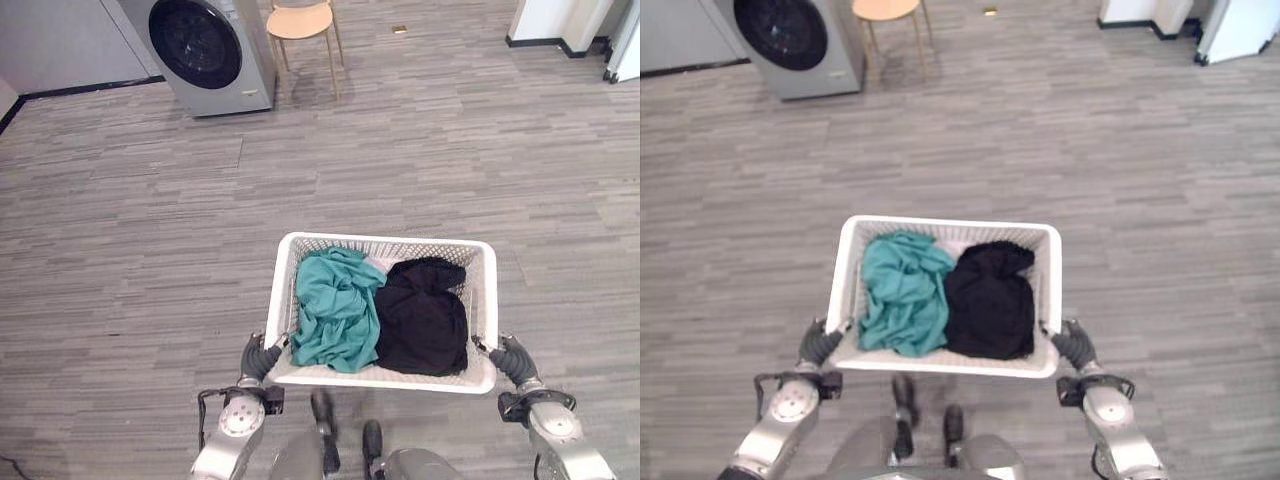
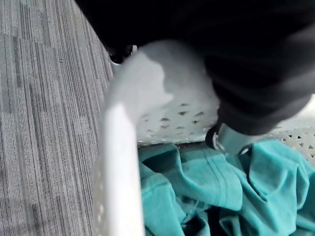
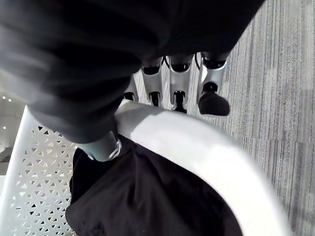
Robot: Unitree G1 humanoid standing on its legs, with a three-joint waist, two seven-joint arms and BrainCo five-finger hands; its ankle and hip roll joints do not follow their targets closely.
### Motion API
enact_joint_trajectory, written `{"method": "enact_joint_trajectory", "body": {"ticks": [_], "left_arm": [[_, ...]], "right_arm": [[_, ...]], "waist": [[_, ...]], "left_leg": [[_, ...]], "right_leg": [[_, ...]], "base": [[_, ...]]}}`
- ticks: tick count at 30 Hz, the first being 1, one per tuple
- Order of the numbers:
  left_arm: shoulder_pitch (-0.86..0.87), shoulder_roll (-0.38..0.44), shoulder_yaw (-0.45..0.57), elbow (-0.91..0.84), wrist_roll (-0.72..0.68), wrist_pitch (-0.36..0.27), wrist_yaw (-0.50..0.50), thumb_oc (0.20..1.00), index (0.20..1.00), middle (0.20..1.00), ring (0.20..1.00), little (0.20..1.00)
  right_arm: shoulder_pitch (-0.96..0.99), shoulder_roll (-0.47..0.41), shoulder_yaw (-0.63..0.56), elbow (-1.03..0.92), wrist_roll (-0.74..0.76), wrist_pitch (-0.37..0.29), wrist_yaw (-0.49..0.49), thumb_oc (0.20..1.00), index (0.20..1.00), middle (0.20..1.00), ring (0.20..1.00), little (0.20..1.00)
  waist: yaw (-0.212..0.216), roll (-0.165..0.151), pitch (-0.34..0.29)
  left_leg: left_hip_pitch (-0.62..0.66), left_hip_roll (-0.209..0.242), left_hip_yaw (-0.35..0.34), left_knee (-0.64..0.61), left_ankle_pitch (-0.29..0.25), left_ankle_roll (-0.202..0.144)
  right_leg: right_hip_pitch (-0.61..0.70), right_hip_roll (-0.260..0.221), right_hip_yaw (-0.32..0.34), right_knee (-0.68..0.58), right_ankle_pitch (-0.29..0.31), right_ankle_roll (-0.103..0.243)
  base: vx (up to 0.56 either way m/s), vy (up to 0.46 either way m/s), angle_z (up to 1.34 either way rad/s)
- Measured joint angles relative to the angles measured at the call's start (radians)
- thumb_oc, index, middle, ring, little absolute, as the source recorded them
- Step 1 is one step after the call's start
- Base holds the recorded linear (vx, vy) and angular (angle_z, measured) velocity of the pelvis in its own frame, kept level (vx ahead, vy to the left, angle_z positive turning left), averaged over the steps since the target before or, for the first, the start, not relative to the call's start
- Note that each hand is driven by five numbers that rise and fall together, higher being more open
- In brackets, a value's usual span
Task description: Grab the laundry basket,head to the washer,open it,put in the laundry and shut it.
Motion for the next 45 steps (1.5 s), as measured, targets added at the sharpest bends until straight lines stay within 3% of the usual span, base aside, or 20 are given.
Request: {"method": "enact_joint_trajectory", "body": {"ticks": [3,7,8,9,10,11,14,17,21,22,25,27,28,31,34,38,40,42,43,45], "left_arm": [[0.045,-0.002,0.013,0.0,0.0,0.013,-0.004,0.2,0.2,0.2,0.2,0.2],[0.063,-0.002,0.017,-0.002,0.006,0.013,-0.009,0.2,0.2,0.2,0.2,0.2],[0.069,0.004,0.016,-0.002,0.006,0.013,-0.009,0.2,0.2,0.2,0.2,0.2],[0.061,0.023,0.014,0.006,0.006,0.016,-0.009,0.2,0.2,0.2,0.2,0.2],[0.044,0.056,0.003,-0.001,0.006,0.024,-0.014,0.2,0.2,0.2,0.2,0.2],[0.033,0.061,-0.009,-0.005,0.006,0.024,-0.016,0.2,0.2,0.2,0.2,0.2],[-0.054,0.035,-0.01,-0.003,0.007,0.022,-0.013,0.2,0.2,0.2,0.2,0.2],[-0.107,0.028,0.029,0.018,0.007,0.014,-0.013,0.2,0.2,0.2,0.2,0.2],[-0.071,0.025,0.032,0.044,0.007,0.001,-0.013,0.2,0.2,0.2,0.2,0.2],[-0.048,0.012,0.022,0.039,0.008,-0.001,-0.013,0.2,0.2,0.2,0.2,0.2],[0.005,-0.004,0.015,0.035,0.008,0.009,-0.013,0.2,0.2,0.2,0.2,0.2],[0.026,0.001,0.021,0.02,0.007,0.009,-0.013,0.2,0.2,0.2,0.2,0.2],[0.023,0.001,0.026,0.019,0.006,0.009,-0.013,0.2,0.2,0.2,0.2,0.2],[0.022,0.001,0.026,0.009,0.006,0.009,-0.013,0.2,0.2,0.2,0.2,0.2],[-0.007,0.004,0.023,0.005,0.007,0.009,-0.014,0.2,0.2,0.2,0.2,0.2],[0.016,0.003,0.012,0.01,0.007,0.018,-0.018,0.2,0.2,0.2,0.2,0.2],[0.02,-0.017,0.012,0.032,0.007,0.019,-0.021,0.2,0.2,0.2,0.2,0.2],[0.046,-0.036,0.013,0.035,0.008,0.019,-0.022,0.2,0.2,0.2,0.2,0.2],[0.046,-0.031,0.005,0.041,0.008,0.019,-0.029,0.2,0.2,0.2,0.2,0.2],[-0.005,-0.04,-0.017,0.075,0.009,0.026,-0.033,0.2,0.2,0.2,0.2,0.2]], "right_arm": [[0.012,0.002,0.024,0.005,-0.016,0.0,0.0,0.2,0.2,0.2,0.2,0.2],[0.031,0.014,0.029,0.014,-0.016,0.003,0.004,0.2,0.2,0.2,0.2,0.2],[0.042,0.017,0.031,0.011,-0.017,0.002,0.005,0.2,0.2,0.2,0.2,0.2],[0.046,0.04,0.036,0.015,-0.017,0.007,0.001,0.2,0.2,0.2,0.2,0.2],[0.079,0.046,0.037,-0.005,-0.017,0.008,0.001,0.2,0.2,0.2,0.2,0.2],[0.089,0.036,0.027,-0.028,-0.017,0.008,0.001,0.2,0.2,0.2,0.2,0.2],[0.057,0.022,-0.018,-0.054,-0.017,0.007,-0.002,0.2,0.2,0.2,0.2,0.2],[-0.01,0.02,0.0,-0.027,-0.017,0.006,0.001,0.2,0.2,0.2,0.2,0.2],[-0.008,0.019,0.024,-0.011,-0.016,0.006,0.0,0.2,0.2,0.2,0.2,0.2],[0.013,0.023,0.024,0.012,-0.016,0.013,0.002,0.2,0.2,0.2,0.2,0.2],[0.056,0.022,0.023,0.013,-0.016,0.019,0.009,0.2,0.2,0.2,0.2,0.2],[0.036,0.023,0.022,0.014,-0.016,0.019,0.013,0.2,0.2,0.2,0.2,0.2],[0.008,0.023,0.021,0.015,-0.016,0.019,0.01,0.2,0.2,0.2,0.2,0.2],[0.0,0.021,0.018,0.01,-0.016,0.017,0.003,0.2,0.2,0.2,0.2,0.2],[0.005,0.024,0.011,0.015,-0.015,0.011,-0.002,0.2,0.2,0.2,0.2,0.2],[0.051,0.027,0.013,0.013,-0.015,0.012,-0.001,0.2,0.2,0.2,0.2,0.2],[0.069,0.007,0.02,0.01,-0.016,0.011,-0.001,0.2,0.2,0.2,0.2,0.2],[0.088,-0.028,0.03,-0.014,-0.016,0.01,0.0,0.2,0.2,0.2,0.2,0.2],[0.116,-0.018,0.022,-0.018,-0.016,0.008,0.0,0.2,0.2,0.2,0.2,0.2],[0.111,-0.001,0.018,0.026,-0.015,0.033,-0.02,0.2,0.2,0.2,0.2,0.2]], "waist": [[0.04,-0.01,0.001],[0.038,0.0,-0.005],[0.04,0.006,-0.01],[0.036,-0.023,-0.016],[0.033,-0.08,-0.045],[0.03,-0.083,-0.047],[-0.024,-0.013,-0.013],[-0.033,0.031,0.018],[-0.044,0.019,0.013],[-0.038,0.013,0.01],[-0.034,0.014,0.006],[-0.009,0.014,0.006],[-0.005,0.005,0.011],[-0.013,-0.015,0.01],[-0.014,-0.027,0.003],[-0.017,-0.027,0.002],[-0.034,0.047,0.005],[-0.04,0.087,-0.022],[-0.054,0.05,-0.048],[-0.057,-0.003,-0.047]], "left_leg": [[-0.055,-0.065,0.001,0.015,0.031,0.044],[-0.008,-0.126,0.096,0.115,0.027,0.194],[0.033,-0.122,0.081,0.106,0.019,0.273],[0.051,-0.127,0.058,0.112,0.074,0.299],[0.103,-0.147,0.041,0.088,0.056,0.286],[0.133,-0.159,0.036,0.067,0.045,0.281],[0.252,-0.154,-0.059,-0.023,0.029,0.261],[0.365,-0.092,-0.085,-0.035,-0.029,0.221],[0.495,-0.089,-0.112,-0.015,-0.11,0.109],[0.553,-0.082,-0.121,0.023,-0.163,0.068],[0.522,-0.041,-0.128,0.225,-0.192,-0.007],[0.443,-0.031,-0.111,0.356,-0.189,-0.035],[0.35,-0.021,-0.075,0.475,-0.196,-0.03],[0.278,0.005,-0.002,0.272,-0.186,-0.031],[0.174,0.013,0.014,0.045,-0.037,-0.024],[0.125,0.005,0.022,0.055,0.059,0.024],[0.114,0.06,0.018,0.085,0.074,0.08],[0.095,0.112,-0.013,0.1,0.082,0.153],[0.066,0.094,0.007,0.142,0.12,0.083],[0.048,0.056,0.027,0.154,0.122,0.046]], "right_leg": [[0.106,0.017,0.086,-0.018,-0.015,0.024],[0.224,0.079,0.177,0.027,-0.019,0.028],[0.232,0.118,0.185,0.09,-0.037,0.056],[0.221,0.119,0.166,0.17,-0.059,0.068],[0.071,0.072,0.104,0.495,-0.079,0.072],[0.002,0.034,0.076,0.636,-0.085,0.066],[-0.226,-0.059,0.07,0.805,-0.227,0.055],[-0.475,-0.074,0.047,0.643,-0.252,0.079],[-0.515,-0.102,0.04,0.26,-0.071,0.089],[-0.48,-0.115,0.034,0.243,0.089,0.063],[-0.366,-0.099,0.023,0.252,0.123,-0.074],[-0.294,-0.075,0.021,0.191,0.105,-0.093],[-0.228,-0.071,0.018,0.118,0.105,-0.094],[-0.093,-0.069,-0.001,0.03,0.124,-0.09],[-0.042,-0.06,-0.008,-0.019,0.086,-0.03],[0.036,-0.037,-0.017,-0.01,0.08,-0.019],[0.001,0.037,0.01,0.14,0.043,0.041],[-0.046,0.026,0.048,0.257,-0.106,-0.012],[-0.004,0.013,0.062,0.199,-0.157,-0.151],[0.023,-0.044,0.022,0.179,-0.155,-0.088]], "base": [[0.47,0.048,-0.59],[0.59,0.108,-0.45],[0.46,0.097,-0.38],[0.4,0.08,-0.28],[0.36,0.065,-0.19],[0.52,0.097,-0.16],[0.36,0.049,0.14],[0.45,-0.035,0.11],[0.38,-0.131,0.58],[0.38,-0.169,1.24],[0.28,-0.164,1.11],[0.31,-0.092,0.19],[0.32,-0.016,0.27],[0.26,0.04,0.08],[0.28,0.097,-0.09],[0.26,0.169,-0.3],[0.25,0.181,-0.39],[0.16,0.138,-0.34],[0.21,0.205,0.2],[0.48,0.416,0.38]]}}
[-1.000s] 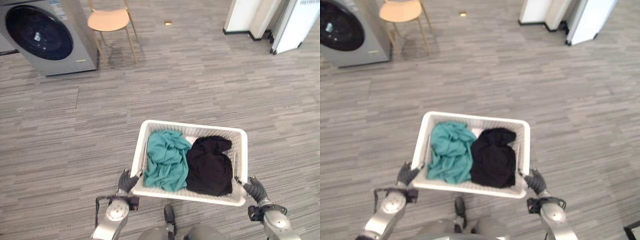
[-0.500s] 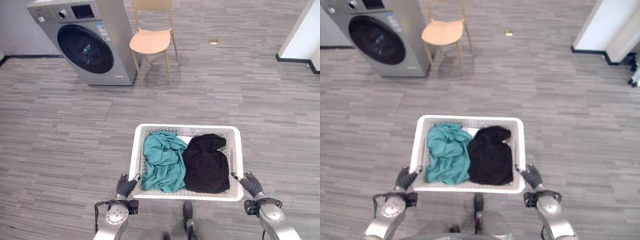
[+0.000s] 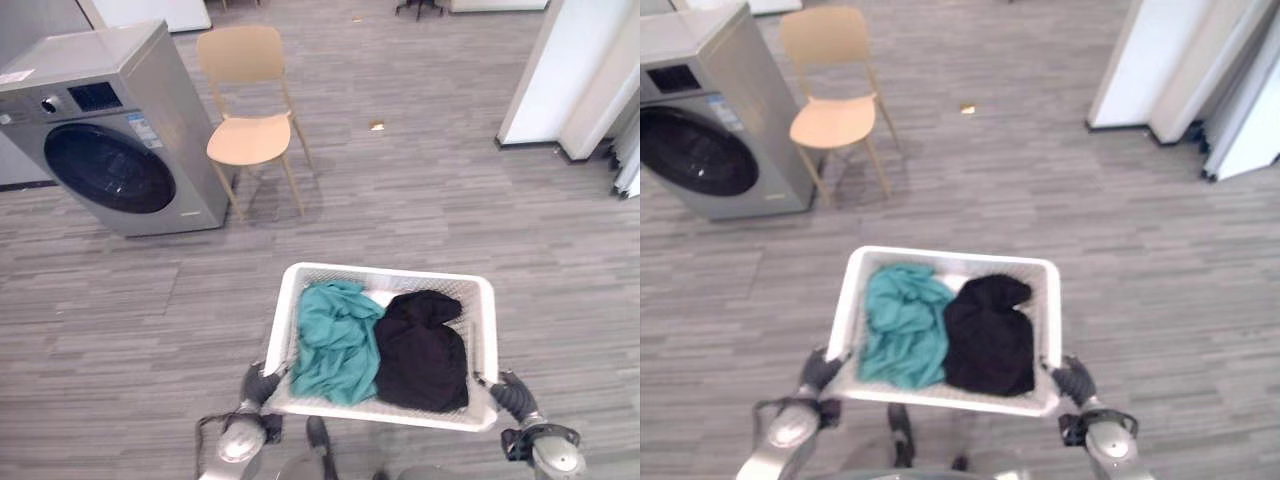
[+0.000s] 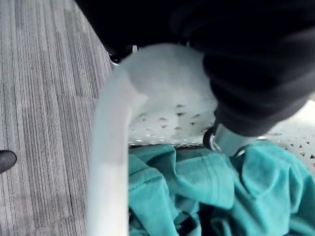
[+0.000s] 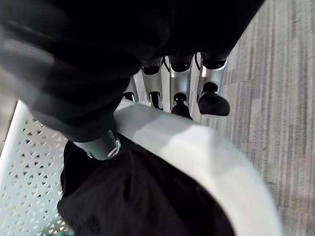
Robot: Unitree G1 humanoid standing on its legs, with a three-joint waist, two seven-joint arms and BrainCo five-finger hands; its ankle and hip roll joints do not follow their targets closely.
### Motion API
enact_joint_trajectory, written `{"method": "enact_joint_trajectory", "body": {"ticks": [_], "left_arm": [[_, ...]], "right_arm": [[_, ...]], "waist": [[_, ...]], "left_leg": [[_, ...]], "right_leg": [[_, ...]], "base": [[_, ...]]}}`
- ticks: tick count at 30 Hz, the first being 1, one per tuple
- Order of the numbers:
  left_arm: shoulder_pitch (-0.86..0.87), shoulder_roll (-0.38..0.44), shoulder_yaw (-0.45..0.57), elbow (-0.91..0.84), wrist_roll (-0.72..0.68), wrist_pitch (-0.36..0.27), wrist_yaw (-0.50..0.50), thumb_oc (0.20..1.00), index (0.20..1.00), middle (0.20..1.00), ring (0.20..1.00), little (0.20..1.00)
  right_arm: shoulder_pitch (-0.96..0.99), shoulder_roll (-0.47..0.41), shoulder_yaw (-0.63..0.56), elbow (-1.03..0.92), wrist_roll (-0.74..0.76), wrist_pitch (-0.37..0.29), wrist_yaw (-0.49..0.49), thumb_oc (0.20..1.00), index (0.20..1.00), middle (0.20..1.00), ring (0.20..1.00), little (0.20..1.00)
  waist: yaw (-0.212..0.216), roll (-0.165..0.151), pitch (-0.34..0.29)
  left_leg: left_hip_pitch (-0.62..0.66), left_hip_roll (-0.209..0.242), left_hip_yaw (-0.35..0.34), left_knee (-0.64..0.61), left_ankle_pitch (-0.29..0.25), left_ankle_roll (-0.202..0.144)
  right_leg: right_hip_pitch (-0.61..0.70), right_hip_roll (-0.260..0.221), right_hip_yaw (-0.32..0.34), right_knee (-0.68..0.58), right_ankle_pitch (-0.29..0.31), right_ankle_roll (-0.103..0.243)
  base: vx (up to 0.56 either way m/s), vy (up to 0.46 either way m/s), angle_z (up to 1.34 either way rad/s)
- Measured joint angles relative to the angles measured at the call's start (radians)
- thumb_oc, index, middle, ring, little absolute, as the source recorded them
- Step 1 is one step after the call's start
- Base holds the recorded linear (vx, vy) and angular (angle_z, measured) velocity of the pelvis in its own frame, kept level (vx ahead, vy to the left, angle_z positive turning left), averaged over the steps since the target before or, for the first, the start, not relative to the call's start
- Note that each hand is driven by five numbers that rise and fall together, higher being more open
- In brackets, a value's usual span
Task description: Grab the laundry basket,head to the washer,open it,put in the laundry and shut it.
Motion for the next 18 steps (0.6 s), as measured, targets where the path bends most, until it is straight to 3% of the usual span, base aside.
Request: {"method": "enact_joint_trajectory", "body": {"ticks": [1,2,3,4,5,6,7,8,9,10,11,12,13,15,16,18], "left_arm": [[-0.005,0.017,0.002,-0.002,0.0,0.0,0.001,0.2,0.2,0.2,0.2,0.2],[-0.008,0.027,0.004,-0.004,0.0,-0.002,0.001,0.2,0.2,0.2,0.2,0.2],[-0.006,0.022,-0.005,0.004,-0.001,0.001,0.001,0.2,0.2,0.2,0.2,0.2],[-0.006,0.028,-0.032,0.001,-0.002,0.008,0.002,0.2,0.2,0.2,0.2,0.2],[0.003,0.029,-0.041,0.001,-0.001,0.009,0.002,0.2,0.2,0.2,0.2,0.2],[0.008,0.055,-0.031,0.004,-0.001,0.015,0.004,0.2,0.2,0.2,0.2,0.2],[0.01,0.071,-0.01,-0.014,-0.001,0.014,0.004,0.2,0.2,0.2,0.2,0.2],[0.005,0.085,0.007,-0.034,-0.001,0.007,0.003,0.2,0.2,0.2,0.2,0.2],[0.001,0.089,0.026,-0.057,-0.001,-0.001,0.003,0.2,0.2,0.2,0.2,0.2],[-0.04,0.09,0.047,-0.057,-0.001,-0.005,0.002,0.2,0.2,0.2,0.2,0.2],[-0.048,0.096,0.049,-0.056,0.0,-0.007,0.001,0.2,0.2,0.2,0.2,0.2],[-0.054,0.099,0.063,-0.058,0.0,-0.016,-0.005,0.2,0.2,0.2,0.2,0.2],[-0.042,0.098,0.068,-0.056,0.0,-0.022,-0.004,0.2,0.2,0.2,0.2,0.2],[-0.04,0.097,0.072,-0.037,-0.001,-0.023,-0.005,0.2,0.2,0.2,0.2,0.2],[-0.039,0.074,0.064,-0.006,-0.002,-0.023,-0.005,0.2,0.2,0.2,0.2,0.2],[-0.034,0.067,0.048,0.009,-0.001,-0.021,-0.006,0.2,0.2,0.2,0.2,0.2]], "right_arm": [[-0.015,0.014,-0.002,-0.003,0.0,0.0,0.002,0.2,0.2,0.2,0.2,0.2],[-0.04,0.04,-0.022,0.008,0.0,-0.002,0.005,0.2,0.2,0.2,0.2,0.2],[-0.066,0.061,-0.045,0.036,-0.001,-0.005,0.017,0.2,0.2,0.2,0.2,0.2],[-0.057,0.07,-0.069,0.036,-0.001,-0.003,0.017,0.2,0.2,0.2,0.2,0.2],[-0.052,0.057,-0.066,0.036,-0.001,0.0,0.021,0.2,0.2,0.2,0.2,0.2],[-0.062,0.067,-0.033,0.038,-0.003,0.01,0.019,0.2,0.2,0.2,0.2,0.2],[-0.059,0.055,-0.015,0.002,-0.005,0.01,0.025,0.2,0.2,0.2,0.2,0.2],[-0.062,0.057,-0.01,-0.033,-0.011,0.008,0.022,0.2,0.2,0.2,0.2,0.2],[-0.069,0.069,-0.012,-0.055,-0.02,0.007,0.018,0.2,0.2,0.2,0.2,0.2],[-0.072,0.084,-0.009,-0.051,-0.023,0.008,0.019,0.2,0.2,0.2,0.2,0.2],[-0.069,0.085,-0.004,-0.05,-0.023,0.008,0.019,0.2,0.2,0.2,0.2,0.2],[-0.076,0.078,0.006,-0.05,-0.022,0.004,0.02,0.2,0.2,0.2,0.2,0.2],[-0.093,0.079,0.013,-0.042,-0.023,0.003,0.021,0.2,0.2,0.2,0.2,0.2],[-0.119,0.075,0.015,-0.027,-0.023,0.003,0.02,0.2,0.2,0.2,0.2,0.2],[-0.134,0.066,0.018,0.013,-0.023,0.003,0.023,0.2,0.2,0.2,0.2,0.2],[-0.117,0.066,0.017,0.032,-0.023,0.006,0.023,0.2,0.2,0.2,0.2,0.2]], "waist": [[0.017,-0.029,0.003],[0.023,-0.066,0.028],[0.02,-0.058,0.033],[0.016,-0.047,0.037],[0.026,-0.016,0.037],[0.038,-0.02,0.03],[0.05,-0.016,0.027],[0.042,-0.009,0.024],[0.037,-0.008,0.024],[0.039,0.0,0.025],[0.038,-0.003,0.024],[0.04,0.0,0.024],[0.044,0.0,0.024],[0.039,-0.006,0.021],[0.038,-0.003,0.023],[0.027,-0.005,0.022]], "left_leg": [[-0.033,-0.026,0.031,0.036,-0.018,0.003],[-0.057,-0.036,0.064,0.084,-0.049,0.034],[-0.055,-0.06,0.059,0.068,-0.047,0.085],[-0.035,-0.079,0.075,0.065,-0.058,0.119],[0.021,-0.079,0.098,0.033,-0.09,0.171],[0.088,-0.082,0.109,-0.006,-0.114,0.184],[0.114,-0.1,0.117,-0.027,-0.112,0.177],[0.13,-0.124,0.116,-0.041,-0.137,0.19],[0.145,-0.145,0.114,-0.055,-0.152,0.189],[0.23,-0.164,0.095,-0.129,-0.136,0.166],[0.251,-0.167,0.083,-0.141,-0.131,0.15],[0.292,-0.155,0.078,-0.172,-0.157,0.127],[0.311,-0.149,0.085,-0.189,-0.159,0.125],[0.328,-0.148,0.072,-0.188,-0.171,0.102],[0.369,-0.147,0.047,-0.188,-0.199,0.065],[0.414,-0.157,0.009,-0.188,-0.215,0.044]], "right_leg": [[0.001,-0.02,0.016,-0.02,-0.001,0.012],[0.024,-0.044,0.018,-0.029,-0.003,0.015],[0.021,-0.038,-0.01,0.013,-0.005,0.023],[0.029,-0.038,-0.013,0.059,-0.025,0.058],[0.026,-0.021,-0.02,0.157,-0.048,0.096],[-0.022,-0.042,-0.023,0.323,-0.062,0.122],[-0.081,-0.102,-0.032,0.44,-0.082,0.125],[-0.127,-0.169,-0.027,0.47,-0.094,0.139],[-0.172,-0.225,-0.012,0.475,-0.093,0.141],[-0.256,-0.234,0.047,0.464,-0.095,0.147],[-0.275,-0.214,0.069,0.441,-0.091,0.154],[-0.339,-0.161,0.055,0.399,-0.087,0.161],[-0.384,-0.129,0.052,0.38,-0.082,0.167],[-0.469,-0.092,0.009,0.314,-0.058,0.165],[-0.544,-0.05,-0.022,0.22,0.01,0.162],[-0.544,-0.041,-0.023,0.091,0.084,0.15]], "base": [[0.56,0.5,0.02],[0.31,0.324,0.21],[0.39,0.416,0.33],[0.24,0.294,0.35],[0.16,0.208,0.04],[0.24,0.247,-0.38],[0.25,0.186,-0.41],[0.37,0.25,-0.24],[0.39,0.199,0.17],[0.38,0.177,0.34],[0.34,0.118,0.38],[0.25,0.041,0.11],[0.27,-0.006,0.01],[0.35,-0.073,0.2],[0.29,-0.102,0.47],[0.25,-0.138,0.87]]}}
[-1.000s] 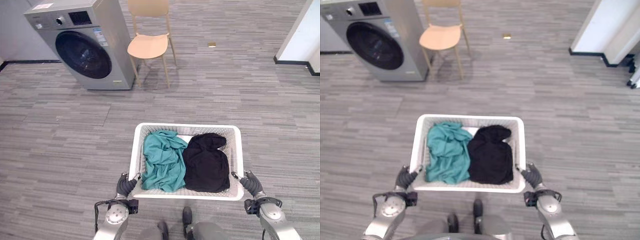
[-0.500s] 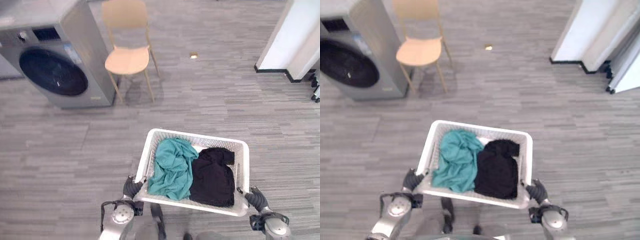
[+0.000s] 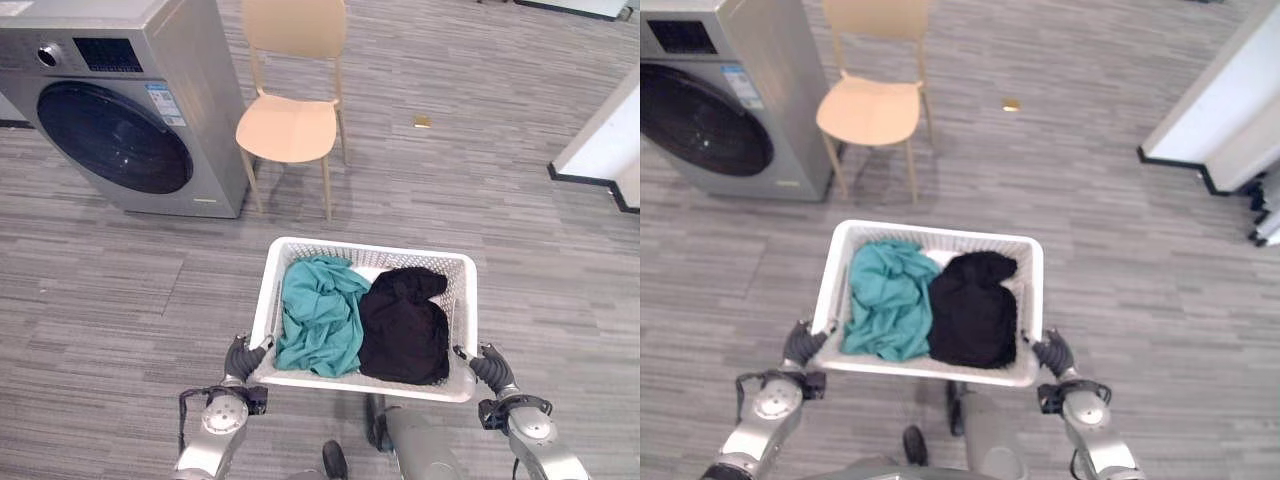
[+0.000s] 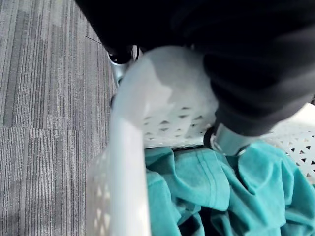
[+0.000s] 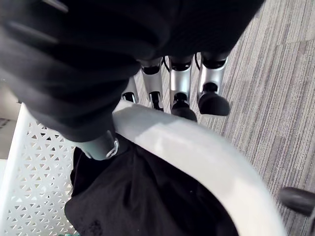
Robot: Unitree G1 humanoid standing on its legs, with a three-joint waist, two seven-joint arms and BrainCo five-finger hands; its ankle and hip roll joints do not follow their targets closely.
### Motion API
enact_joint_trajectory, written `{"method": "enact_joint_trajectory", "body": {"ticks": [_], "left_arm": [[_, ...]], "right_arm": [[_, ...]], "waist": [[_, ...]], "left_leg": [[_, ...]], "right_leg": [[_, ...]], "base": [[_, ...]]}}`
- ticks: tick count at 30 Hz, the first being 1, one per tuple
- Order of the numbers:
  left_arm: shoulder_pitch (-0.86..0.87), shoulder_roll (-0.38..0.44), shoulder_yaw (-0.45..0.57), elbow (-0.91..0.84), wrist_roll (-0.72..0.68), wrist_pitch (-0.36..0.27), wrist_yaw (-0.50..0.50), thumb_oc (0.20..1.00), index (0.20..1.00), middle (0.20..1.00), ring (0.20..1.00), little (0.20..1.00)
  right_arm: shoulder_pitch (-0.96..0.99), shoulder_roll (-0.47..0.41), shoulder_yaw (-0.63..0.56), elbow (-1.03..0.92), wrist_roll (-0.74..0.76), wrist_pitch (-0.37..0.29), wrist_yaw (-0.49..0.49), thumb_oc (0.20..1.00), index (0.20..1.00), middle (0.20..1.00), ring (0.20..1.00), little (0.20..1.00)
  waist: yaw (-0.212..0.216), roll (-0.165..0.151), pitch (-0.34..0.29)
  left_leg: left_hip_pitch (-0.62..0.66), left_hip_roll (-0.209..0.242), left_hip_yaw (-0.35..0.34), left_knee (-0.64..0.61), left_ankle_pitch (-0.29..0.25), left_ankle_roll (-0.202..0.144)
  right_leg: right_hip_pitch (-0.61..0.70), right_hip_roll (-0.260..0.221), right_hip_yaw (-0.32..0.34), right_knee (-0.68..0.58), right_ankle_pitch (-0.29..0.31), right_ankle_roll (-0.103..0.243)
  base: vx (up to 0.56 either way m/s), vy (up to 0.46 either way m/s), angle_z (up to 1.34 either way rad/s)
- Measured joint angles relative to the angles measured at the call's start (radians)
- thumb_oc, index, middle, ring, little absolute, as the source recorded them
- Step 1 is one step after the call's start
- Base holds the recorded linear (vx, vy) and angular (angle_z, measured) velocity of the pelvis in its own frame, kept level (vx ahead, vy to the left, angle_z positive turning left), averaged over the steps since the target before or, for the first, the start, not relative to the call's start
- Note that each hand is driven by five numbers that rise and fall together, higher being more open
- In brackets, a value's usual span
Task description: Grab the laundry basket,head to the washer,open it,put in the laundry and shut it.
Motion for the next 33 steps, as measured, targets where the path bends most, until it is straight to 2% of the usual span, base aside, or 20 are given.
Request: {"method": "enact_joint_trajectory", "body": {"ticks": [2,3,4,5,6,8,11,12,13,15,19,23,24,25,27,29,30,31,32,33], "left_arm": [[0.036,-0.024,-0.017,-0.002,0.002,0.009,-0.002,0.2,0.2,0.2,0.2,0.2],[0.049,-0.032,-0.02,-0.002,0.003,0.009,-0.003,0.2,0.2,0.2,0.2,0.2],[0.056,-0.036,-0.021,-0.002,0.003,0.009,-0.004,0.2,0.2,0.2,0.2,0.2],[0.056,-0.037,-0.019,-0.004,0.002,0.01,-0.004,0.2,0.2,0.2,0.2,0.2],[0.064,-0.035,-0.015,-0.014,0.002,0.01,-0.004,0.2,0.2,0.2,0.2,0.2],[0.079,-0.037,-0.005,-0.028,0.0,0.01,-0.004,0.2,0.2,0.2,0.2,0.2],[0.068,-0.038,0.003,-0.03,-0.001,0.01,-0.003,0.2,0.2,0.2,0.2,0.2],[0.061,-0.038,0.001,-0.032,0.0,0.01,-0.003,0.2,0.2,0.2,0.2,0.2],[0.059,-0.038,0.0,-0.033,0.0,0.01,-0.003,0.2,0.2,0.2,0.2,0.2],[0.054,-0.038,-0.005,-0.034,0.0,0.01,-0.003,0.2,0.2,0.2,0.2,0.2],[0.068,-0.039,-0.007,-0.034,0.001,0.023,-0.003,0.2,0.2,0.2,0.2,0.2],[0.075,-0.039,-0.006,-0.036,0.002,0.029,-0.001,0.2,0.2,0.2,0.2,0.2],[0.074,-0.038,-0.006,-0.036,0.002,0.03,-0.001,0.2,0.2,0.2,0.2,0.2],[0.07,-0.038,-0.007,-0.036,0.002,0.03,-0.001,0.2,0.2,0.2,0.2,0.2],[0.059,-0.035,-0.007,-0.036,0.002,0.03,-0.001,0.2,0.2,0.2,0.2,0.2],[0.059,-0.037,-0.009,-0.038,0.001,0.03,-0.001,0.2,0.2,0.2,0.2,0.2],[0.071,-0.035,-0.01,-0.041,0.001,0.03,-0.001,0.2,0.2,0.2,0.2,0.2],[0.069,-0.013,-0.009,-0.03,-0.001,0.033,0.0,0.2,0.2,0.2,0.2,0.2],[0.072,-0.014,-0.007,-0.03,-0.001,0.033,0.0,0.2,0.2,0.2,0.2,0.2],[0.068,-0.011,-0.004,-0.03,-0.001,0.033,0.0,0.2,0.2,0.2,0.2,0.2]], "right_arm": [[0.068,-0.005,-0.006,0.008,0.0,0.0,0.002,0.2,0.2,0.2,0.2,0.2],[0.084,-0.004,-0.008,0.016,0.001,0.0,0.003,0.2,0.2,0.2,0.2,0.2],[0.089,-0.006,-0.008,0.022,0.001,0.0,0.007,0.2,0.2,0.2,0.2,0.2],[0.082,-0.009,-0.011,0.026,0.0,-0.001,0.018,0.2,0.2,0.2,0.2,0.2],[0.083,-0.013,-0.013,0.014,0.0,-0.003,0.02,0.2,0.2,0.2,0.2,0.2],[0.053,-0.019,-0.012,0.013,0.0,-0.006,0.022,0.2,0.2,0.2,0.2,0.2],[0.009,-0.017,-0.014,0.011,0.0,-0.006,0.016,0.2,0.2,0.2,0.2,0.2],[0.002,-0.017,-0.019,0.01,0.0,-0.005,0.014,0.2,0.2,0.2,0.2,0.2],[0.006,-0.018,-0.021,0.008,0.0,-0.005,0.013,0.2,0.2,0.2,0.2,0.2],[0.015,-0.019,-0.021,0.013,0.0,-0.005,0.012,0.2,0.2,0.2,0.2,0.2],[0.019,-0.014,-0.013,0.032,0.0,-0.005,0.001,0.2,0.2,0.2,0.2,0.2],[0.022,-0.011,-0.011,0.031,0.0,-0.005,0.0,0.2,0.2,0.2,0.2,0.2],[0.027,-0.01,-0.011,0.03,-0.001,-0.005,0.0,0.2,0.2,0.2,0.2,0.2],[0.027,-0.01,-0.012,0.03,-0.001,-0.005,0.0,0.2,0.2,0.2,0.2,0.2],[0.023,-0.008,-0.012,0.028,-0.001,-0.005,0.0,0.2,0.2,0.2,0.2,0.2],[0.023,-0.016,-0.012,0.027,-0.002,-0.005,0.001,0.2,0.2,0.2,0.2,0.2],[0.027,-0.02,-0.011,0.025,-0.01,-0.004,0.003,0.2,0.2,0.2,0.2,0.2],[0.018,0.006,0.004,0.039,-0.014,0.003,0.001,0.2,0.2,0.2,0.2,0.2],[0.017,-0.003,0.01,0.021,-0.018,0.003,0.003,0.2,0.2,0.2,0.2,0.2],[0.017,-0.019,0.009,0.006,-0.019,0.002,0.007,0.2,0.2,0.2,0.2,0.2]], "waist": [[-0.018,-0.006,-0.002],[-0.017,-0.002,-0.006],[-0.013,0.002,-0.01],[-0.007,-0.005,-0.009],[0.002,-0.01,-0.011],[0.021,-0.006,-0.011],[0.04,-0.033,0.0],[0.044,-0.059,0.003],[0.036,-0.06,0.003],[0.032,-0.06,0.002],[0.025,-0.061,0.004],[0.04,-0.06,0.005],[0.044,-0.067,0.004],[0.043,-0.067,0.004],[0.044,-0.067,0.001],[0.038,-0.035,-0.001],[0.036,0.013,-0.004],[0.043,-0.008,-0.004],[0.045,-0.015,-0.012],[0.036,-0.018,-0.018]], "left_leg": [[0.097,-0.019,-0.069,0.025,-0.022,-0.035],[0.103,-0.012,-0.083,0.069,-0.032,-0.051],[0.093,-0.006,-0.087,0.122,-0.038,-0.059],[-0.052,0.02,-0.044,0.45,-0.034,-0.082],[-0.12,0.05,-0.033,0.568,-0.06,-0.102],[-0.181,0.107,-0.027,0.617,-0.086,-0.132],[-0.218,0.144,-0.003,0.497,-0.082,-0.126],[-0.214,0.144,0.018,0.315,-0.044,-0.126],[-0.217,0.148,0.014,0.248,-0.009,-0.129],[-0.228,0.143,-0.009,0.108,0.069,-0.129],[-0.273,0.115,-0.052,0.037,0.175,-0.123],[-0.335,0.1,-0.073,0.084,0.19,-0.101],[-0.342,0.085,-0.068,0.113,0.184,-0.091],[-0.352,0.062,-0.067,0.14,0.173,-0.074],[-0.359,0.005,-0.04,0.168,0.128,-0.003],[-0.333,-0.014,-0.04,0.113,0.162,0.08],[-0.29,0.027,-0.047,0.068,0.191,0.146],[-0.251,0.022,-0.037,0.04,0.176,0.146],[-0.236,0.016,-0.035,0.028,0.166,0.153],[-0.224,0.003,-0.03,0.023,0.16,0.157]], "right_leg": [[0.093,-0.029,0.021,-0.061,0.178,-0.083],[0.122,-0.028,0.035,-0.056,0.219,-0.09],[0.143,-0.028,0.033,-0.06,0.224,-0.09],[0.209,-0.044,0.011,-0.126,0.225,-0.092],[0.243,-0.048,0.031,-0.162,0.265,-0.104],[0.303,-0.016,0.035,-0.214,0.262,-0.157],[0.39,-0.003,0.049,-0.3,0.25,-0.169],[0.43,-0.005,0.039,-0.325,0.241,-0.16],[0.447,0.004,0.031,-0.325,0.235,-0.166],[0.478,0.025,0.042,-0.325,0.215,-0.145],[0.541,0.06,0.078,-0.325,0.164,-0.068],[0.589,0.085,0.094,-0.324,0.15,-0.056],[0.603,0.079,0.09,-0.324,0.116,-0.014],[0.618,0.078,0.088,-0.324,0.094,-0.004],[0.633,0.077,0.092,-0.304,0.029,0.07],[0.614,0.123,0.091,-0.226,0.026,0.062],[0.607,0.18,0.096,-0.154,0.015,0.059],[0.566,0.168,0.112,-0.029,-0.062,0.036],[0.514,0.127,0.094,0.078,-0.12,-0.022],[0.472,0.067,0.082,0.161,-0.158,-0.021]], "base": [[0.24,-0.193,1.24],[0.18,-0.206,0.82],[0.16,-0.203,0.9],[0.22,-0.19,0.77],[0.17,-0.116,0.6],[0.17,-0.058,0.01],[0.22,0.003,-0.2],[0.21,0.039,-0.23],[0.22,0.046,-0.22],[0.2,0.026,-0.13],[0.27,0.067,-0.28],[0.27,0.082,-0.35],[0.32,0.13,-0.3],[0.4,0.21,-0.23],[0.27,0.175,-0.14],[0.17,0.148,-0.09],[0.2,0.185,-0.27],[0.19,0.19,-0.43],[0.16,0.164,-0.42],[0.14,0.136,-0.2]]}}
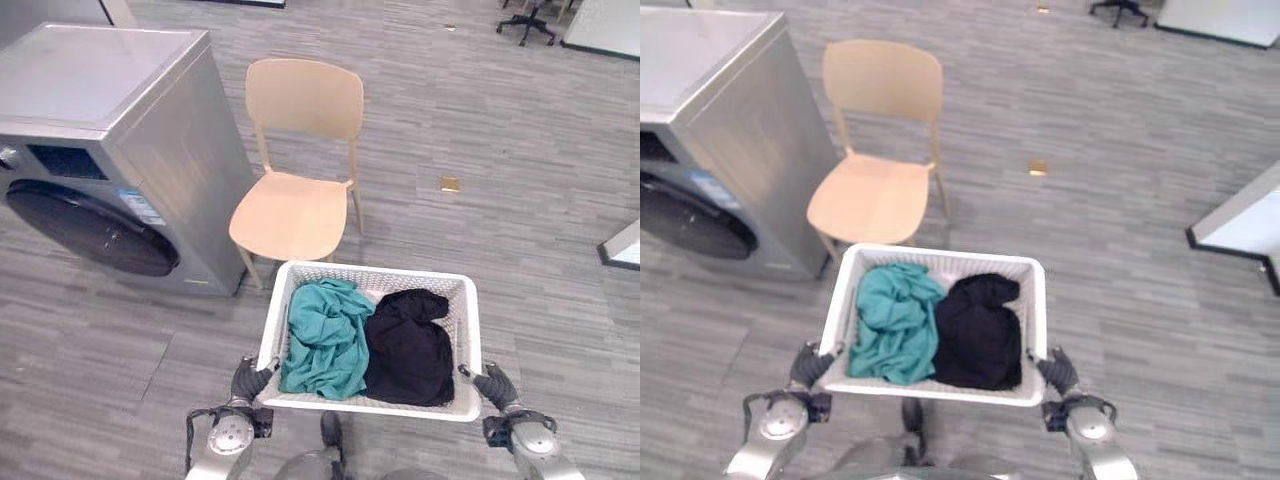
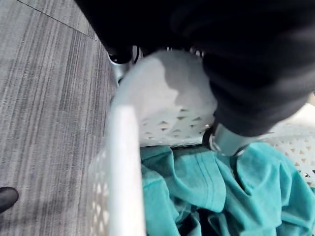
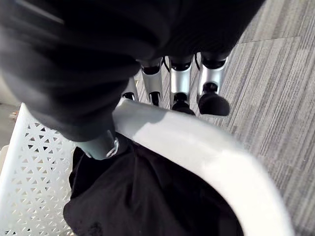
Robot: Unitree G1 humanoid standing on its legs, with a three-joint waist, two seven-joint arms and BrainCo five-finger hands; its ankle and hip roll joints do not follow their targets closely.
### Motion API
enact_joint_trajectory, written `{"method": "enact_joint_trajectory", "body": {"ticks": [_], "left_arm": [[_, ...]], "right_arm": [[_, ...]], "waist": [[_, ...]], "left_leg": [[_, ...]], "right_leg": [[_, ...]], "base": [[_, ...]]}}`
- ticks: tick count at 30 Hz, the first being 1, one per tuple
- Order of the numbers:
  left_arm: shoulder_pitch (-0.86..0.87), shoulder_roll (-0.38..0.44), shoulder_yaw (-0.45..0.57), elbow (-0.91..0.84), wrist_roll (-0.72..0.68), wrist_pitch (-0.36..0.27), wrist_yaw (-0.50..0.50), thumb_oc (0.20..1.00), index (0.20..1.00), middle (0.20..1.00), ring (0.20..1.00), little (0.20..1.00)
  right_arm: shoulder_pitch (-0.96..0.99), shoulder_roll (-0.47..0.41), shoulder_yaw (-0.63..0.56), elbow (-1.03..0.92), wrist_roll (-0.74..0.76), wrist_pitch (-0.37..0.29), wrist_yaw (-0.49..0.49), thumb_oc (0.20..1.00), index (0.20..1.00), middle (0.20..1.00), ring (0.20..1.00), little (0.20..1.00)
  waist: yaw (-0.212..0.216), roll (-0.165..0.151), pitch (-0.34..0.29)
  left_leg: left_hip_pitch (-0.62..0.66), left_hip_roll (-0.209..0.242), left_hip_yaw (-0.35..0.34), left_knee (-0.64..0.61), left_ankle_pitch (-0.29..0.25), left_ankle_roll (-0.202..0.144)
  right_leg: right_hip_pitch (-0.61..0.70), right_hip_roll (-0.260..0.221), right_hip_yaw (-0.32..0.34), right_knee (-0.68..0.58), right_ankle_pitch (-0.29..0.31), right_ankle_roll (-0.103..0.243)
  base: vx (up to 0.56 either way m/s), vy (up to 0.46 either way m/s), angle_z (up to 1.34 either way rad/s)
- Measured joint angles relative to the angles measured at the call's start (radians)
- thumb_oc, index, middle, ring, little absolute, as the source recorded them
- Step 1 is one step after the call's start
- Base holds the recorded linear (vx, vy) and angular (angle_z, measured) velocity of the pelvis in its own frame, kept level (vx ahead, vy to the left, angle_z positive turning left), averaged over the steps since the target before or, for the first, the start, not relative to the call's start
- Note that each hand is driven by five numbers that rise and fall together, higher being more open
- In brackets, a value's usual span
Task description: Grab the laundry basket,head to the washer,open it,put in the laundry and shut it.
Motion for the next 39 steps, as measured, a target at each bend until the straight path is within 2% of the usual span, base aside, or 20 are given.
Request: {"method": "enact_joint_trajectory", "body": {"ticks": [1,2,4,6,8,11,14,15,18,20,23,27,28,29,32,33,34,36,38,39], "left_arm": [[-0.011,0.0,-0.008,-0.001,0.0,0.0,-0.001,0.2,0.2,0.2,0.2,0.2],[-0.043,-0.002,-0.004,-0.006,0.0,-0.001,0.0,0.2,0.2,0.2,0.2,0.2],[-0.083,0.004,0.008,0.01,0.0,-0.001,-0.001,0.2,0.2,0.2,0.2,0.2],[-0.089,0.012,0.01,0.013,0.0,-0.001,-0.001,0.2,0.2,0.2,0.2,0.2],[-0.077,0.017,0.008,0.009,0.0,-0.004,-0.001,0.2,0.2,0.2,0.2,0.2],[-0.028,0.011,0.008,0.012,-0.001,-0.01,-0.001,0.2,0.2,0.2,0.2,0.2],[-0.002,-0.015,0.004,0.011,-0.001,-0.01,-0.001,0.2,0.2,0.2,0.2,0.2],[0.012,-0.022,0.006,0.012,-0.001,-0.01,-0.002,0.2,0.2,0.2,0.2,0.2],[0.013,-0.031,0.007,0.014,-0.001,-0.003,-0.003,0.2,0.2,0.2,0.2,0.2],[0.003,-0.041,0.004,0.013,-0.001,-0.002,-0.003,0.2,0.2,0.2,0.2,0.2],[-0.012,-0.041,0.003,0.01,-0.001,-0.002,-0.003,0.2,0.2,0.2,0.2,0.2],[-0.032,-0.041,-0.009,0.01,0.0,-0.002,-0.006,0.2,0.2,0.2,0.2,0.2],[-0.032,-0.04,-0.01,0.011,0.001,-0.002,-0.006,0.2,0.2,0.2,0.2,0.2],[-0.049,-0.038,-0.015,0.016,0.001,-0.002,-0.006,0.2,0.2,0.2,0.2,0.2],[-0.078,-0.039,-0.011,0.055,0.003,0.002,-0.008,0.2,0.2,0.2,0.2,0.2],[-0.061,-0.046,-0.012,0.073,0.003,0.004,-0.009,0.2,0.2,0.2,0.2,0.2],[-0.049,-0.056,-0.004,0.073,0.003,0.004,-0.008,0.2,0.2,0.2,0.2,0.2],[-0.048,-0.061,0.001,0.073,0.001,0.003,-0.006,0.2,0.2,0.2,0.2,0.2],[-0.047,-0.061,-0.006,0.073,0.0,0.003,-0.006,0.2,0.2,0.2,0.2,0.2],[-0.037,-0.065,-0.009,0.076,0.0,0.001,-0.008,0.2,0.2,0.2,0.2,0.2]], "right_arm": [[-0.008,-0.01,-0.005,-0.015,0.0,0.0,-0.005,0.2,0.2,0.2,0.2,0.2],[-0.015,-0.017,-0.009,-0.02,0.0,0.001,-0.006,0.2,0.2,0.2,0.2,0.2],[-0.02,-0.012,0.0,-0.018,0.0,0.003,-0.005,0.2,0.2,0.2,0.2,0.2],[-0.022,-0.01,0.01,-0.016,0.0,0.002,-0.006,0.2,0.2,0.2,0.2,0.2],[-0.018,-0.009,0.01,-0.015,0.0,0.0,-0.007,0.2,0.2,0.2,0.2,0.2],[-0.024,-0.004,0.018,0.012,0.0,-0.004,-0.002,0.2,0.2,0.2,0.2,0.2],[0.002,-0.006,0.008,0.015,0.0,-0.004,-0.003,0.2,0.2,0.2,0.2,0.2],[0.003,-0.007,0.007,0.016,0.0,-0.004,-0.002,0.2,0.2,0.2,0.2,0.2],[0.017,-0.011,0.007,0.026,0.0,0.003,0.012,0.2,0.2,0.2,0.2,0.2],[0.019,-0.016,0.0,0.025,0.0,0.003,0.009,0.2,0.2,0.2,0.2,0.2],[0.018,-0.017,-0.014,0.007,0.001,0.002,0.01,0.2,0.2,0.2,0.2,0.2],[0.035,-0.018,-0.026,-0.002,0.001,0.002,0.006,0.2,0.2,0.2,0.2,0.2],[0.035,-0.019,-0.026,-0.002,0.001,0.002,0.003,0.2,0.2,0.2,0.2,0.2],[0.032,-0.018,-0.026,0.0,0.002,0.001,-0.005,0.2,0.2,0.2,0.2,0.2],[0.005,-0.018,-0.024,0.008,0.001,0.002,-0.008,0.2,0.2,0.2,0.2,0.2],[-0.011,-0.015,-0.019,0.028,-0.001,0.003,-0.009,0.2,0.2,0.2,0.2,0.2],[-0.011,-0.016,-0.018,0.029,-0.001,0.004,-0.008,0.2,0.2,0.2,0.2,0.2],[-0.009,-0.017,-0.016,0.029,-0.002,0.005,-0.009,0.2,0.2,0.2,0.2,0.2],[-0.002,-0.022,-0.017,0.025,-0.002,0.004,-0.009,0.2,0.2,0.2,0.2,0.2],[0.008,-0.024,-0.019,0.023,-0.003,0.004,-0.007,0.2,0.2,0.2,0.2,0.2]], "waist": [[-0.016,0.008,-0.001],[-0.02,0.01,0.0],[-0.019,0.018,0.004],[-0.02,0.013,0.005],[-0.024,0.009,-0.002],[-0.01,-0.009,-0.021],[-0.011,0.011,-0.011],[-0.006,0.022,-0.004],[0.01,-0.005,0.017],[0.004,0.006,0.023],[0.003,0.001,0.024],[-0.024,0.002,0.02],[-0.023,0.003,0.021],[-0.023,-0.001,0.026],[-0.012,-0.037,0.043],[0.003,-0.029,0.054],[0.036,-0.014,0.062],[0.049,-0.003,0.057],[0.051,-0.003,0.056],[0.054,0.004,0.048]], "left_leg": [[-0.001,-0.011,-0.002,0.001,-0.006,0.008],[0.011,-0.022,0.02,-0.005,-0.012,-0.006],[0.052,0.002,0.017,-0.021,-0.017,-0.013],[0.087,0.024,0.02,-0.021,-0.015,-0.017],[0.124,0.048,0.025,-0.023,-0.053,-0.062],[0.158,0.083,0.023,-0.022,-0.087,-0.167],[0.153,0.118,-0.011,0.019,-0.094,-0.192],[0.144,0.128,-0.012,0.053,-0.099,-0.206],[-0.005,0.128,-0.012,0.394,-0.088,-0.274],[-0.022,0.158,-0.008,0.426,-0.089,-0.273],[-0.036,0.159,0.019,0.405,-0.1,-0.257],[0.004,0.122,0.041,0.179,-0.097,-0.237],[0.002,0.117,0.036,0.115,-0.077,-0.242],[-0.053,0.123,0.033,0.172,-0.056,-0.276],[-0.172,0.148,0.088,0.158,-0.033,-0.277],[-0.179,0.182,0.057,0.068,-0.002,-0.295],[-0.19,0.216,-0.075,-0.008,0.032,-0.323],[-0.239,0.25,-0.24,0.012,0.039,-0.327],[-0.239,0.253,-0.25,0.113,0.031,-0.315],[-0.219,0.252,-0.197,0.172,0.005,-0.295]], "right_leg": [[-0.044,-0.059,0.002,0.074,-0.02,0.023],[-0.138,-0.166,0.01,0.182,-0.031,0.054],[-0.223,-0.206,0.011,0.166,-0.027,0.06],[-0.261,-0.191,0.004,0.077,-0.011,0.079],[-0.288,-0.158,-0.008,-0.03,0.064,0.082],[-0.262,-0.153,-0.124,-0.146,0.25,0.022],[-0.216,-0.118,-0.137,-0.207,0.261,-0.001],[-0.203,-0.11,-0.138,-0.224,0.261,-0.005],[-0.104,-0.141,-0.145,-0.33,0.294,-0.059],[-0.052,-0.122,-0.174,-0.367,0.275,-0.09],[-0.038,-0.114,-0.182,-0.384,0.273,-0.092],[-0.019,-0.104,-0.239,-0.427,0.285,-0.075],[-0.022,-0.091,-0.243,-0.438,0.283,-0.082],[-0.031,-0.09,-0.241,-0.445,0.271,-0.103],[-0.022,-0.11,-0.216,-0.482,0.289,-0.112],[0.018,-0.106,-0.184,-0.486,0.269,-0.093],[0.055,-0.107,-0.134,-0.484,0.247,-0.066],[0.117,-0.152,-0.071,-0.482,0.201,-0.004],[0.165,-0.197,-0.046,-0.482,0.169,0.041],[0.195,-0.224,-0.026,-0.474,0.146,0.065]], "base": [[0.14,0.104,-0.05],[0.22,0.102,-0.1],[0.18,0.059,-0.16],[0.11,0.006,-0.01],[0.14,-0.058,0.17],[0.12,-0.11,0.12],[0.08,-0.14,0.21],[0.05,-0.189,0.01],[0.07,-0.126,0.15],[0.12,-0.022,0.23],[0.13,0.037,0.11],[0.09,0.093,0.38],[0.16,0.118,0.27],[0.16,0.097,0.41],[0.36,0.183,0.12],[0.37,0.207,-0.72],[0.52,0.318,-1.13],[0.57,0.435,-1.14],[0.48,0.413,-0.68],[0.32,0.316,-0.56]]}}
